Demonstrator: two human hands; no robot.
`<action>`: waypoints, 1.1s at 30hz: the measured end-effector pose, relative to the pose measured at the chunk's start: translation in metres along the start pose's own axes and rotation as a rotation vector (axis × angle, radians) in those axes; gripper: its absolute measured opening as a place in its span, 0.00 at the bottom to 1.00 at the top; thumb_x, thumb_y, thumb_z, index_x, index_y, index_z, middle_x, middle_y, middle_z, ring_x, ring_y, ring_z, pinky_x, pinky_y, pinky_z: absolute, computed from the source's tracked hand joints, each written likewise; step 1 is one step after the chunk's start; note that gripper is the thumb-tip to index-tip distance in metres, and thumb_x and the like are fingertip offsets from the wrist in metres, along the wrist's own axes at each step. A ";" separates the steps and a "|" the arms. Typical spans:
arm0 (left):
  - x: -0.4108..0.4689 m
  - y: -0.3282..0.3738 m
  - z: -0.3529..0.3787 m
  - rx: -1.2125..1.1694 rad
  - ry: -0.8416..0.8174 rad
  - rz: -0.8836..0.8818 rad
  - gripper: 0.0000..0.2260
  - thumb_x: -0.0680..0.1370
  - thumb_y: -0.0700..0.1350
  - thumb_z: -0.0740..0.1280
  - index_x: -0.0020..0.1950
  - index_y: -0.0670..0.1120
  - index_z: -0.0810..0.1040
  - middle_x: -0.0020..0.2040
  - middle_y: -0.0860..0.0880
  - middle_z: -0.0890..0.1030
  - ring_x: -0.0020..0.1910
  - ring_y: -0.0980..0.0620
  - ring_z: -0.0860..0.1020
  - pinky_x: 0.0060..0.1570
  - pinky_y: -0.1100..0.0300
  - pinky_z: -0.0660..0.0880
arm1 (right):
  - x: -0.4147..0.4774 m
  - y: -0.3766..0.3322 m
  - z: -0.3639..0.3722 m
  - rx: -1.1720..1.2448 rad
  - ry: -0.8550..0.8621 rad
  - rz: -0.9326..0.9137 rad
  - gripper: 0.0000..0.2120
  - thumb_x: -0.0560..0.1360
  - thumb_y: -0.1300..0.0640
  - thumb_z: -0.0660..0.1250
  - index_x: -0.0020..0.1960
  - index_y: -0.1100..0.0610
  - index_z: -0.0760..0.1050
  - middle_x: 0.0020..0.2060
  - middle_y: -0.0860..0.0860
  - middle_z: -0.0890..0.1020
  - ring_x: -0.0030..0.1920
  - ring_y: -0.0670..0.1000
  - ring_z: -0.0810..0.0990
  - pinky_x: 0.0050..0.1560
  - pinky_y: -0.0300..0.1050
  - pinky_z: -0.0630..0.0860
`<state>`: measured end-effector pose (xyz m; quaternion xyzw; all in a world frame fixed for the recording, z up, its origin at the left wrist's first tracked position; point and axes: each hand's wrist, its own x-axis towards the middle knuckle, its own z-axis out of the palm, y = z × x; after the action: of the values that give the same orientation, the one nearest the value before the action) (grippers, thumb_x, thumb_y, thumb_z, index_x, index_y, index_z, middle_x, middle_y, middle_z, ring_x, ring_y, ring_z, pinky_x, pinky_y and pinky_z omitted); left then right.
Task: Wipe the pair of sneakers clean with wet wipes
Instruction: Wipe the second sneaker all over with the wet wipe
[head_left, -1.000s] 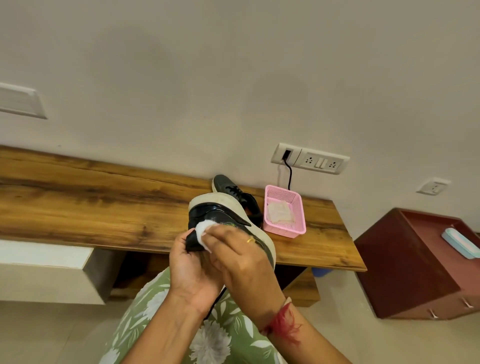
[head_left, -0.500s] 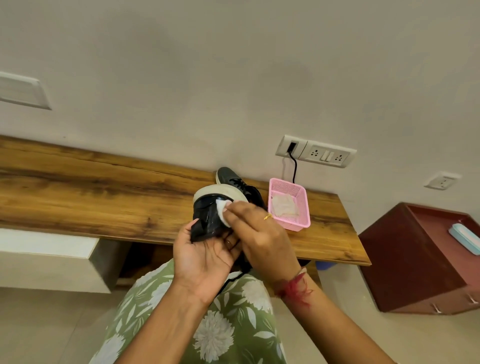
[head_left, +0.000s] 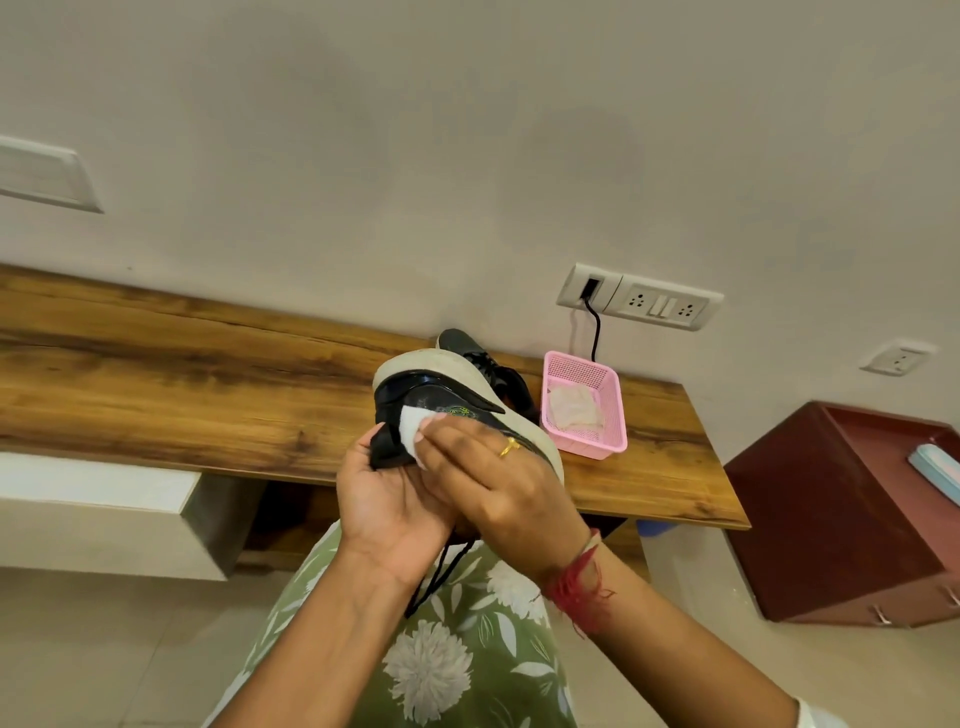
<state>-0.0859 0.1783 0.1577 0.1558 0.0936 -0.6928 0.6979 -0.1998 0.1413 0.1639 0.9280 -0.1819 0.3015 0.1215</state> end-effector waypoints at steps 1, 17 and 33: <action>0.001 -0.001 0.000 0.034 0.001 -0.002 0.19 0.76 0.49 0.56 0.54 0.38 0.78 0.46 0.41 0.82 0.46 0.47 0.82 0.56 0.57 0.75 | 0.000 0.007 0.001 -0.028 0.018 0.054 0.10 0.76 0.66 0.64 0.56 0.67 0.78 0.53 0.60 0.80 0.57 0.56 0.77 0.59 0.47 0.74; 0.001 0.000 -0.001 0.064 0.075 -0.012 0.18 0.79 0.50 0.56 0.43 0.40 0.78 0.34 0.45 0.80 0.32 0.50 0.82 0.38 0.58 0.80 | -0.001 -0.022 0.005 0.045 -0.007 0.072 0.10 0.76 0.67 0.64 0.56 0.66 0.78 0.54 0.59 0.81 0.57 0.56 0.78 0.62 0.45 0.72; 0.005 -0.002 -0.003 0.061 0.069 -0.037 0.15 0.76 0.48 0.57 0.47 0.39 0.79 0.40 0.43 0.82 0.40 0.49 0.82 0.48 0.60 0.78 | 0.007 -0.013 0.006 0.097 -0.047 0.260 0.13 0.72 0.64 0.67 0.56 0.63 0.78 0.53 0.55 0.80 0.56 0.52 0.76 0.54 0.42 0.75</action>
<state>-0.0871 0.1743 0.1534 0.1990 0.0993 -0.7025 0.6761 -0.1861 0.1494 0.1618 0.9082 -0.2886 0.3014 0.0324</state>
